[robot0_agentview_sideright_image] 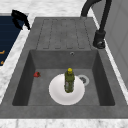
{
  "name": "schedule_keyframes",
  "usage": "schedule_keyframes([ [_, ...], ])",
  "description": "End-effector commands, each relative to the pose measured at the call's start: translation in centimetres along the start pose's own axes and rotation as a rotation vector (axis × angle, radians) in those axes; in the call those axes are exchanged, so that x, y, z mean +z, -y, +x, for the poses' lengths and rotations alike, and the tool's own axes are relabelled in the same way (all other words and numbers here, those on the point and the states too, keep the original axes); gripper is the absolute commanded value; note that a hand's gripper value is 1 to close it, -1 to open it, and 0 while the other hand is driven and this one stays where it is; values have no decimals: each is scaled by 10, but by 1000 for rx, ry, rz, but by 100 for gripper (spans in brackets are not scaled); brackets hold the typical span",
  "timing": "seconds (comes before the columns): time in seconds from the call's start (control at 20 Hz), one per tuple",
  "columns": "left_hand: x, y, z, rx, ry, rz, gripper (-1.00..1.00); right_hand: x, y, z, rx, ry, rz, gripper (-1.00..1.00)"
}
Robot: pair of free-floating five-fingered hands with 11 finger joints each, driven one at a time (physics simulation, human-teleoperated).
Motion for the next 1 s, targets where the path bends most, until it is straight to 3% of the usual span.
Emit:
schedule_keyframes([
  [0.0, 0, 0, 0, 0, 0, 0, 0, -6, -12, 9, 148, 26, -9, -100],
  [0.65, 0, 0, 0, 0, 0, 0, 0, -32, -53, 41, 319, 55, -20, -100],
  [0.95, 0, 0, 0, 0, 0, 0, 0, -42, -58, 45, 398, 39, -47, -100],
])
